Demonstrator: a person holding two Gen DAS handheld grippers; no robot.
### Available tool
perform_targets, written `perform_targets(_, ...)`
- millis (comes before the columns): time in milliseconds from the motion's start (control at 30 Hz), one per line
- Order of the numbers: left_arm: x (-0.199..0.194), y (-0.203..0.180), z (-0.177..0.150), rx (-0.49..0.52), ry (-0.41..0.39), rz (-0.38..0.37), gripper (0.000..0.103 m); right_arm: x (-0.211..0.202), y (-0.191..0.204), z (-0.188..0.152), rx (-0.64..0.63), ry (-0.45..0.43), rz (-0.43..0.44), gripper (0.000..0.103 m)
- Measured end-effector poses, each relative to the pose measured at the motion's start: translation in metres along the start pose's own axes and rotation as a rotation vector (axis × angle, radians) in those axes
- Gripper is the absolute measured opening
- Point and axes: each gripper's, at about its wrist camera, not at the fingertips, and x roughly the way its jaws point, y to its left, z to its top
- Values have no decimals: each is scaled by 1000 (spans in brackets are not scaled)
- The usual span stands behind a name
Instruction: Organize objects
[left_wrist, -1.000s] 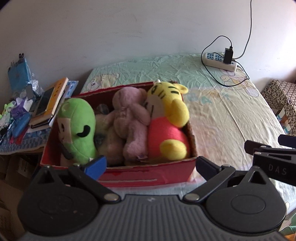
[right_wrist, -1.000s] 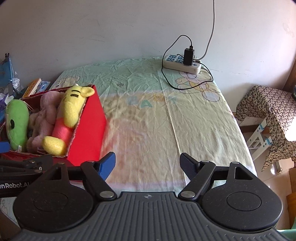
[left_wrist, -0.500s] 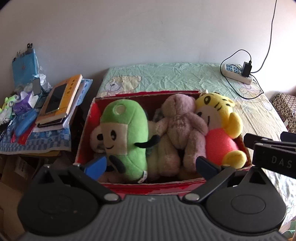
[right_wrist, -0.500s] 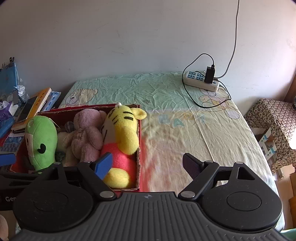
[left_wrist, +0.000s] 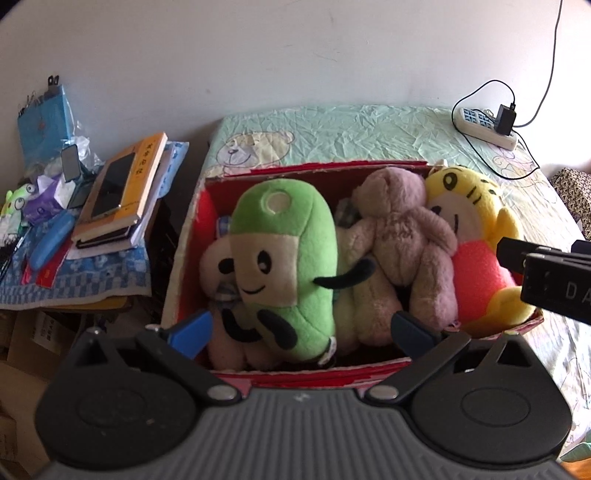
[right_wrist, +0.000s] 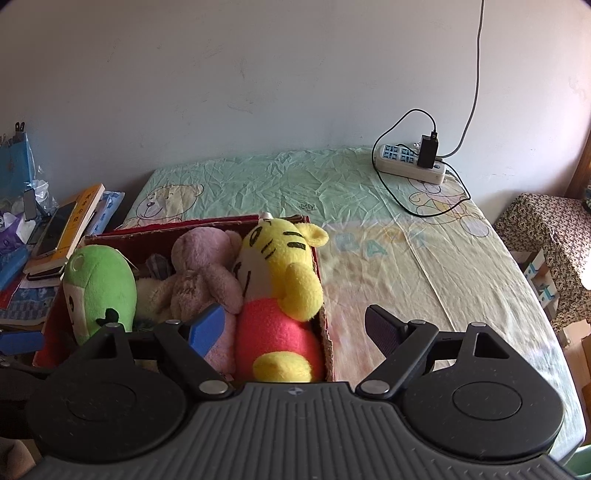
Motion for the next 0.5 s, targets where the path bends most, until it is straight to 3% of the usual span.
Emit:
perform_targets(167, 12, 2, 4, -26, 40, 12, 103, 9, 9, 4, -48, 23, 27, 85)
perform_targets(500, 23, 1, 3, -22, 73, 85, 103, 21, 8, 5, -12, 64, 61, 85)
